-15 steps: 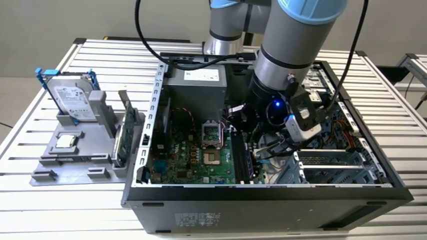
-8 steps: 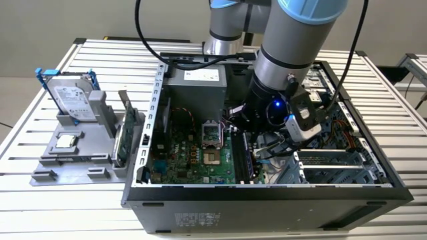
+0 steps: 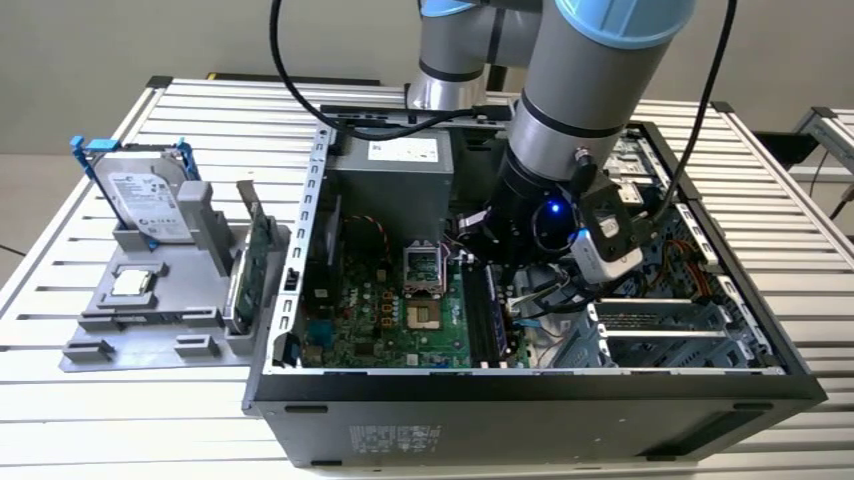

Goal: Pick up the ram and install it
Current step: 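Press down the ram until it locks into place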

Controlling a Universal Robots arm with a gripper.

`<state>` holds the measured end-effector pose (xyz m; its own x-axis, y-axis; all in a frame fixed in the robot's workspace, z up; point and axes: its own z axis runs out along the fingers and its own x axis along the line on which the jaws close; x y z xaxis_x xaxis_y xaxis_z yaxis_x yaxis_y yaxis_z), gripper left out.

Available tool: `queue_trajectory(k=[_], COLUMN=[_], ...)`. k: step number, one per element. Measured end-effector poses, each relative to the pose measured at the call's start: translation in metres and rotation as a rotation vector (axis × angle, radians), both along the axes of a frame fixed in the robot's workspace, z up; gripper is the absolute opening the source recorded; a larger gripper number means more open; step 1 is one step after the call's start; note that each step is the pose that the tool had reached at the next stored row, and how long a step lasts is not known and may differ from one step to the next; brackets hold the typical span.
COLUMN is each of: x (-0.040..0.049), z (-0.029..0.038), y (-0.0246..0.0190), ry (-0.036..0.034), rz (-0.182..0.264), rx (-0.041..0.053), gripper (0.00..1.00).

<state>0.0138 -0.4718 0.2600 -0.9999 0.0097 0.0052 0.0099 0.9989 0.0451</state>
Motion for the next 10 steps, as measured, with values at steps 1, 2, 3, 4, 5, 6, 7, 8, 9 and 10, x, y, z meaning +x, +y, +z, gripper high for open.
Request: queue_trajectory(k=[1, 2, 3, 4, 5, 6, 7, 8, 9, 10], x=[0.0, 0.0, 0.0, 0.0, 0.0, 0.0, 0.0, 0.0, 0.0, 0.0], z=[0.0, 0.0, 0.0, 0.0, 0.0, 0.0001, 0.0001, 0.0001, 0.0, 0.0], y=[0.0, 0.0, 0.0, 0.0, 0.0, 0.0, 0.0, 0.0, 0.0001, 0.0001], ry=[0.0, 0.0, 0.0, -0.0001, 0.0, 0.0001, 0.0001, 0.0, 0.0, 0.0], rz=[0.0, 0.0, 0.0, 0.001, 0.006, 0.017, 0.031, 0.047, 0.064, 0.08], rx=[0.0, -0.0001, 0.0, 0.0, -0.0001, -0.0002, -0.0002, -0.0001, -0.0001, -0.0002], gripper=[0.0, 0.0, 0.0, 0.0, 0.0, 0.0, 0.0, 0.0, 0.0, 0.0])
